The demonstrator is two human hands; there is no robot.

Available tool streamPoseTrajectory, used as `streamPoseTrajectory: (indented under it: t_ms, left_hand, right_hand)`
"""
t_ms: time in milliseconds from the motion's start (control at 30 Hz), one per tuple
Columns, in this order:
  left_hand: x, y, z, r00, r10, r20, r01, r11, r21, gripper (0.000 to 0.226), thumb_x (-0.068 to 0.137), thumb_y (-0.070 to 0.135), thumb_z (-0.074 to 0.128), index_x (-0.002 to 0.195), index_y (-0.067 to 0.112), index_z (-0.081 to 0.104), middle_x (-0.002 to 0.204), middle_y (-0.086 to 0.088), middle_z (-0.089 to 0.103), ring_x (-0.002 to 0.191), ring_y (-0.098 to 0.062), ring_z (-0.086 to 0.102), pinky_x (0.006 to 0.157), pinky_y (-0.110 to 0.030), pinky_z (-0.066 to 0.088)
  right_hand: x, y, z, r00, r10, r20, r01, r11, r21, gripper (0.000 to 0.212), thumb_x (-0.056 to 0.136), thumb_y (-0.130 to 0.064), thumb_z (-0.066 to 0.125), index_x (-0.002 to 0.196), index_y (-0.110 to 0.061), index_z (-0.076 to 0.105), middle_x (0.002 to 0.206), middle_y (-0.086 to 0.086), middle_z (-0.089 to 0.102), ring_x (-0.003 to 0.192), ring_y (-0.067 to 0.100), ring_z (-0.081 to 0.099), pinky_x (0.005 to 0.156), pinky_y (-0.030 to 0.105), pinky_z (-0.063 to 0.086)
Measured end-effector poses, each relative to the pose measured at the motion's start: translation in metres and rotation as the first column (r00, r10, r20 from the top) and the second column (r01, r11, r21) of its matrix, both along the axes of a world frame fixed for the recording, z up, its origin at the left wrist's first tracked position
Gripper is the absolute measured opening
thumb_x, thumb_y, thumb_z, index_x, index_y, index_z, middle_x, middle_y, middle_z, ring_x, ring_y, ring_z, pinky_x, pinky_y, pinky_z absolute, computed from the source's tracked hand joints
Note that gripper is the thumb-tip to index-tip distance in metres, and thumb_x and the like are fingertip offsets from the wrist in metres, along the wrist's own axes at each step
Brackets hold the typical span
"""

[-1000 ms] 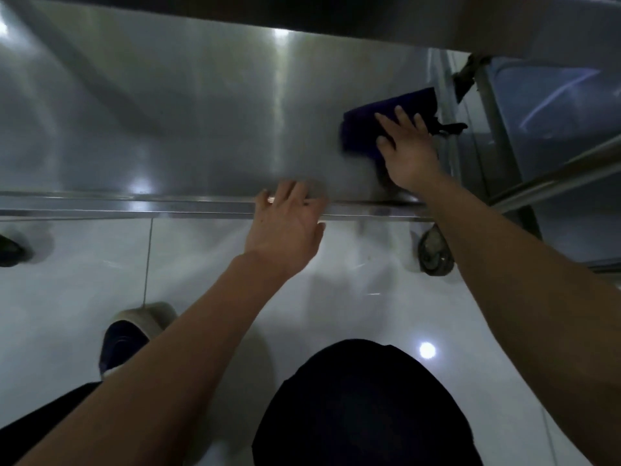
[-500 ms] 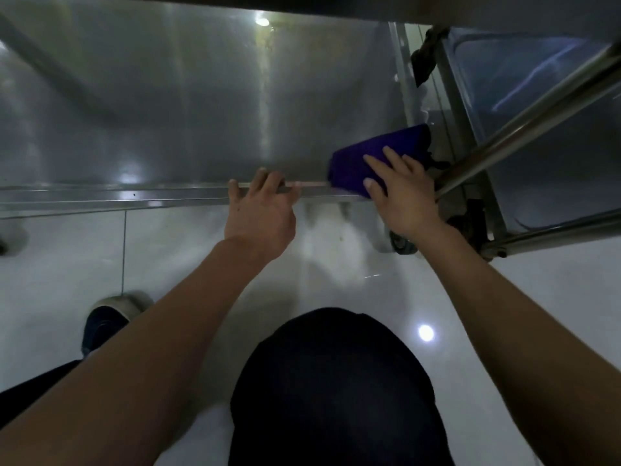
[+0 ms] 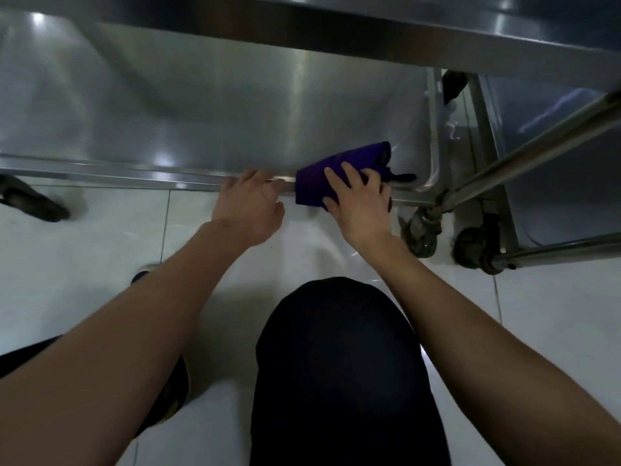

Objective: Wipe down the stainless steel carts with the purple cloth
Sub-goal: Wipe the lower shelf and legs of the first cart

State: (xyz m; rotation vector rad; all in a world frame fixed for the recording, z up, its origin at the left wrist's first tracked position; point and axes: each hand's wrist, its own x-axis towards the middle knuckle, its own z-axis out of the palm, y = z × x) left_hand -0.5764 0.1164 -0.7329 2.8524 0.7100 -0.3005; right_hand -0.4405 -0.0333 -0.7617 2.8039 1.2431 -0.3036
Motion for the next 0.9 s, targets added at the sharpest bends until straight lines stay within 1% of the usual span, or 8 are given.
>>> streamPoseTrajectory:
  t_ms: [133,267,433,600,800,900]
  left_hand:
    - [-0.023,0.022,0.01,0.998,0.053,-0.021,-0.053,0.999,0.008,0.042,0.097,0.03,0.051,0.139,0.023,0.054,0.137,-0.005,0.056,0.13,-0.029,0.047,0.107,-0.052,0.038]
    - [-0.038,0.036,0.014,0.993,0.11,-0.043,-0.111,0.994,-0.014,0.043,0.098,0.029,0.049,0.141,0.023,0.052,0.138,-0.005,0.056,0.132,-0.029,0.046,0.109,-0.051,0.037]
    - [-0.062,0.058,0.022,0.982,0.181,-0.048,-0.183,0.982,-0.043,0.046,0.098,0.028,0.049,0.143,0.026,0.051,0.138,-0.006,0.057,0.13,-0.029,0.048,0.107,-0.049,0.04]
    - [-0.089,0.087,0.033,0.966,0.252,-0.064,-0.255,0.966,-0.047,0.044,0.097,0.028,0.05,0.141,0.028,0.054,0.136,-0.007,0.057,0.127,-0.029,0.05,0.105,-0.05,0.042]
    - [-0.117,0.12,0.033,0.946,0.324,-0.026,-0.325,0.942,-0.082,0.041,0.097,0.026,0.05,0.137,0.027,0.057,0.133,-0.005,0.06,0.124,-0.028,0.053,0.103,-0.049,0.042]
    - [-0.14,0.14,0.027,0.923,0.384,-0.023,-0.384,0.918,-0.098,0.041,0.098,0.028,0.05,0.139,0.026,0.055,0.134,-0.006,0.06,0.126,-0.027,0.052,0.103,-0.048,0.041]
  right_hand:
    - [-0.021,0.038,-0.004,0.996,0.093,-0.004,-0.093,0.996,-0.001,0.056,0.102,-0.045,0.044,0.153,-0.029,0.028,0.158,0.006,0.03,0.138,0.038,0.029,0.106,0.056,0.034]
    - [-0.031,0.063,-0.005,0.987,0.161,0.012,-0.161,0.987,-0.026,0.055,0.101,-0.044,0.048,0.151,-0.027,0.032,0.154,0.008,0.035,0.134,0.04,0.032,0.102,0.058,0.038]
    - [-0.045,0.098,0.004,0.966,0.259,-0.002,-0.258,0.962,-0.091,0.057,0.1,-0.044,0.048,0.151,-0.026,0.03,0.153,0.009,0.034,0.133,0.041,0.033,0.101,0.058,0.04]
    - [-0.068,0.138,0.014,0.946,0.318,-0.058,-0.323,0.94,-0.114,0.058,0.1,-0.042,0.05,0.151,-0.023,0.029,0.153,0.011,0.032,0.133,0.041,0.032,0.102,0.058,0.041]
    - [-0.101,0.184,0.016,0.933,0.357,-0.047,-0.36,0.923,-0.134,0.058,0.101,-0.04,0.049,0.152,-0.024,0.028,0.154,0.01,0.031,0.134,0.042,0.03,0.104,0.057,0.041]
    - [-0.125,0.212,0.017,0.919,0.393,-0.02,-0.393,0.913,-0.112,0.054,0.1,-0.036,0.051,0.149,-0.021,0.033,0.151,0.011,0.036,0.131,0.041,0.035,0.101,0.055,0.043]
